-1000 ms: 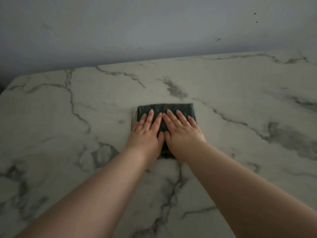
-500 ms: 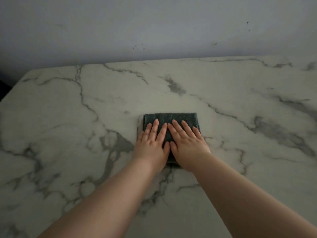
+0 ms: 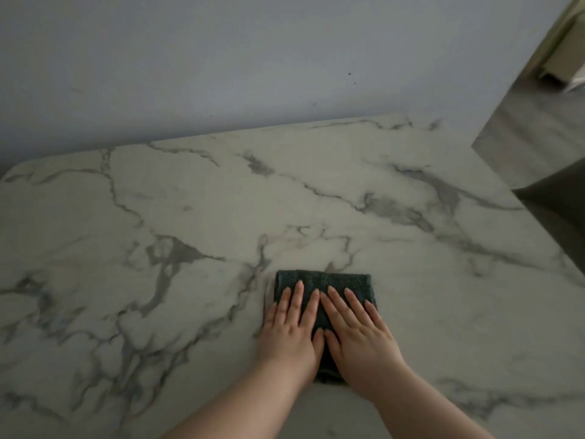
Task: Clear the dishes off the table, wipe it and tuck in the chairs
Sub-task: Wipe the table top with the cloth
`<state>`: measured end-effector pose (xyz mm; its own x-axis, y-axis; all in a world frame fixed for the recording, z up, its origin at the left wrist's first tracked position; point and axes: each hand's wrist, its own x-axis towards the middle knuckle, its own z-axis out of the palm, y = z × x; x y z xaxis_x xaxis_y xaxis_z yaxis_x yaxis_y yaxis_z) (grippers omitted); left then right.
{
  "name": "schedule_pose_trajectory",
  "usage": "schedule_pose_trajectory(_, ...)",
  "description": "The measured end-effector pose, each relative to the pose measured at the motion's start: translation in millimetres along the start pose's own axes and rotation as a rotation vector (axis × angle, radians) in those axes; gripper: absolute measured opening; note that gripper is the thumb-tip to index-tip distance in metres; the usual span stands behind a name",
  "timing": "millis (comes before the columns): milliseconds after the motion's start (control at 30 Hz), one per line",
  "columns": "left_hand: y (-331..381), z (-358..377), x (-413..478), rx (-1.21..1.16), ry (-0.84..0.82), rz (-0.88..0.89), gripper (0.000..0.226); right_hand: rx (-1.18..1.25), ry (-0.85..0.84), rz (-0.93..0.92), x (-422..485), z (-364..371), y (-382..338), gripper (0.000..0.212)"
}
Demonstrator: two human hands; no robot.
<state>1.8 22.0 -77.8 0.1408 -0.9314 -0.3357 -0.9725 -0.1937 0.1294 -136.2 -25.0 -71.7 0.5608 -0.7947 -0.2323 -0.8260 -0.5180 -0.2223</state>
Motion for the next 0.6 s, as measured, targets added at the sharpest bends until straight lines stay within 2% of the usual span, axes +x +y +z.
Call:
schedule_pose_trajectory(100, 13.6, -13.1, 25.4, -0.003, 0.001, 0.004, 0.065, 0.019, -0.005, 0.053, 17.3, -9.5, 19.4, 0.058)
schedule_pose_trajectory(200, 18.8, -31.5, 72.0, 0.030, 0.000, 0.047, 0.081, 0.017, 0.008, 0.097, 54.3, -21.5, 40.1, 0.061)
schedule_pose_trajectory(333, 26.3, -56.0, 149.5, 0.046, 0.041, 0.077, 0.064, 0.039, 0.069, 0.076, 119.5, -41.2, 72.8, 0.076)
schedule_pose_trajectory(467, 39.9, -80.1, 237.8, 0.056, 0.051, 0.109, 0.063, 0.025, 0.117, 0.152, 189.9, -65.1, 112.5, 0.059)
schedule_pose_trajectory(600, 63.4, -102.3, 308.0, 0.068, 0.045, 0.153, 0.062, 0.007, 0.130, 0.213, 239.0, -85.6, 153.8, 0.059)
